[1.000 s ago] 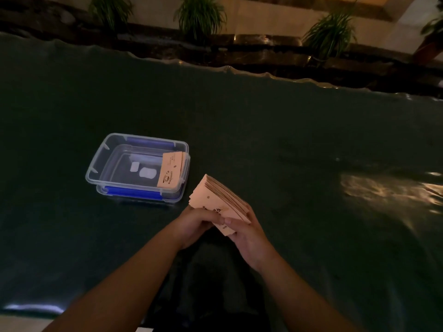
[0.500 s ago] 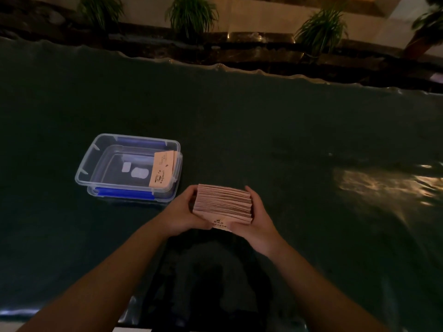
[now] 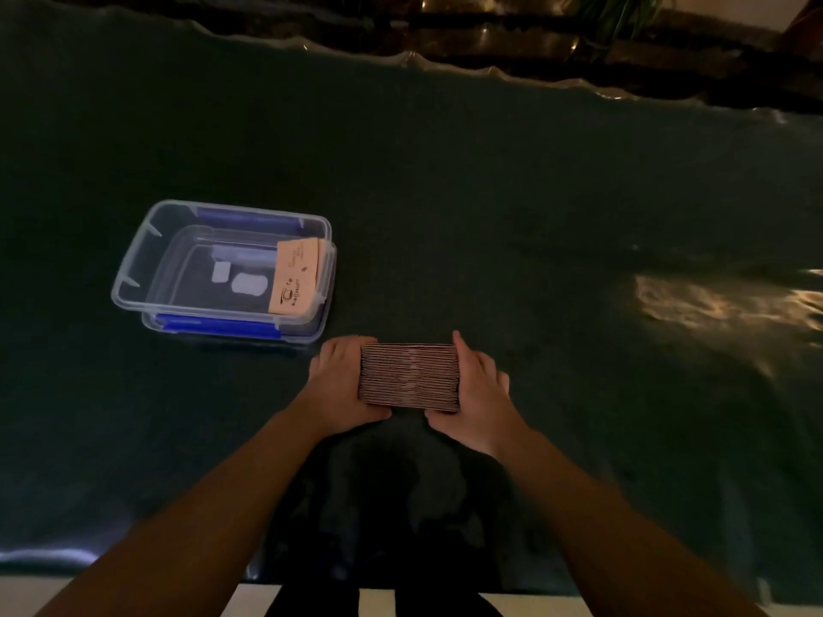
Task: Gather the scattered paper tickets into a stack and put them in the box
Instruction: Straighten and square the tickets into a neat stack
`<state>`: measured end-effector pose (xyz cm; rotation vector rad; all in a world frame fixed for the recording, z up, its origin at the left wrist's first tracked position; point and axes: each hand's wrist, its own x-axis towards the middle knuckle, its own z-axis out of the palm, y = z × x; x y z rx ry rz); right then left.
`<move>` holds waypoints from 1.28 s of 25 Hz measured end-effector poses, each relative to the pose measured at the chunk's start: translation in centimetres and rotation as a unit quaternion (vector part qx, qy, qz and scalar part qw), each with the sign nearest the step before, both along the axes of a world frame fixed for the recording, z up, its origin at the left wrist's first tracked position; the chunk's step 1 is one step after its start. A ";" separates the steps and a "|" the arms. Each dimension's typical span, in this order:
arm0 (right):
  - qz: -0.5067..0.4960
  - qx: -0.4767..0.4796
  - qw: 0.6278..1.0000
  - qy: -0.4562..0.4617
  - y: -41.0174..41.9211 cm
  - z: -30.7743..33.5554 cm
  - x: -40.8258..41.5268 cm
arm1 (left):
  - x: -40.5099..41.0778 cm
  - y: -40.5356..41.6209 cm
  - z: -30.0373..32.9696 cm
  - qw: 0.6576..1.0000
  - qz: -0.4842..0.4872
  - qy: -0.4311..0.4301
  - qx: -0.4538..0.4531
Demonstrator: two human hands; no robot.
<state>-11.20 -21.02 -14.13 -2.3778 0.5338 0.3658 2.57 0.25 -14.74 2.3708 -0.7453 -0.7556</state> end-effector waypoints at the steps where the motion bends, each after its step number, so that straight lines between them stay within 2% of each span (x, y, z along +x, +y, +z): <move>1: -0.007 -0.001 1.000 -0.007 0.1 -0.1 0.2 | 0.2 -0.3 0.2 1.000 0.001 -0.005 -0.001; 6: -0.028 0.020 0.998 -0.050 -0.6 0.3 0.5 | 1.2 -0.4 0.6 1.000 -0.012 -0.004 0.020; 10: 0.047 -0.062 0.997 -0.003 -0.4 -0.4 0.6 | 0.6 -0.6 -0.1 0.996 -0.032 -0.044 0.066; 13: 0.078 -0.079 0.994 0.009 -0.9 -0.6 1.1 | 1.1 -0.9 0.0 0.995 -0.038 -0.052 0.074; 18: 0.090 -0.106 0.990 0.015 -1.3 -0.8 0.8 | 1.0 -1.0 0.3 0.989 -0.074 -0.069 0.109; 23: 0.079 -0.110 0.991 0.002 -1.3 -1.1 0.7 | 0.9 -1.1 0.5 0.990 -0.070 -0.060 0.109; 28: 0.047 -0.088 0.995 -0.001 -1.0 -1.2 0.6 | 1.3 -1.5 0.9 0.990 -0.061 -0.056 0.116; 32: 0.006 -0.016 1.000 -0.016 -0.9 0.1 0.3 | 1.4 -1.1 2.3 0.998 -0.036 0.014 0.042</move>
